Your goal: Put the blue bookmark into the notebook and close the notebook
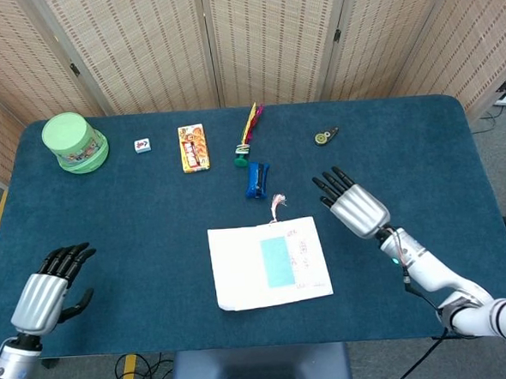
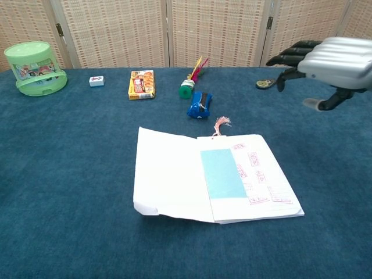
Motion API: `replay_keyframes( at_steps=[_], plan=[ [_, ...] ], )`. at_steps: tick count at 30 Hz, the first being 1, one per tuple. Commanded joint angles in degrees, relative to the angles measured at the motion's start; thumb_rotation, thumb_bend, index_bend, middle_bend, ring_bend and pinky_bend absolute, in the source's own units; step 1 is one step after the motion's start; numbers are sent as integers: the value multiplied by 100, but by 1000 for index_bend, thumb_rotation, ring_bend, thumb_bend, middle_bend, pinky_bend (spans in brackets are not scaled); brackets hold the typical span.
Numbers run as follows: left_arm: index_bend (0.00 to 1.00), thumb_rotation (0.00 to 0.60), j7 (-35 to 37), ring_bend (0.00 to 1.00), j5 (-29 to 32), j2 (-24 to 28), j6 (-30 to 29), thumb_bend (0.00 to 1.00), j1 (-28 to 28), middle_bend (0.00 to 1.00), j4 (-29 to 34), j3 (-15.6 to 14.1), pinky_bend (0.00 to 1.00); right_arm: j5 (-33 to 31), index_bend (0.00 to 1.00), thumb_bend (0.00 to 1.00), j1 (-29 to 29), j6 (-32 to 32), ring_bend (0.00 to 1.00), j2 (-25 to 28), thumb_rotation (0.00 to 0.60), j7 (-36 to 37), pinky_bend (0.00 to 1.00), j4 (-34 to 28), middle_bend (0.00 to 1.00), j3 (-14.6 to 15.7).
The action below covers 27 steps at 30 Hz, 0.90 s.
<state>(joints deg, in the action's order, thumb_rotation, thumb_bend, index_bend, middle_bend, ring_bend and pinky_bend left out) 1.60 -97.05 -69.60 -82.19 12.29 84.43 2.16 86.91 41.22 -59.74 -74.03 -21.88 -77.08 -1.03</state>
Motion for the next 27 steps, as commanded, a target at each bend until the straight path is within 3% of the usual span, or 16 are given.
replay_keyframes(
  at_steps=[1,9,19,27],
  plan=[
    [156,600,173,159,-271,-244,236,386,360,148,-309,0,182,-159,204,295,-343,-309,0,324,600,-247,0,-425,3,37],
    [82,600,-100,159,-711,-739,640,270,1054,137,-609,29,182,-145,105,210,-799,-760,0,588,600,-419,0,-849,0,121],
    [1,600,-638,146,-611,-1531,1288,261,1702,83,-1093,110,181,6,105,209,-1146,-1172,0,769,600,-238,0,-1009,0,86],
    [33,600,-906,146,-596,-2085,1610,260,2092,83,-1521,44,181,57,105,209,-1287,-1249,0,779,600,-68,0,-953,0,33]
  ],
)
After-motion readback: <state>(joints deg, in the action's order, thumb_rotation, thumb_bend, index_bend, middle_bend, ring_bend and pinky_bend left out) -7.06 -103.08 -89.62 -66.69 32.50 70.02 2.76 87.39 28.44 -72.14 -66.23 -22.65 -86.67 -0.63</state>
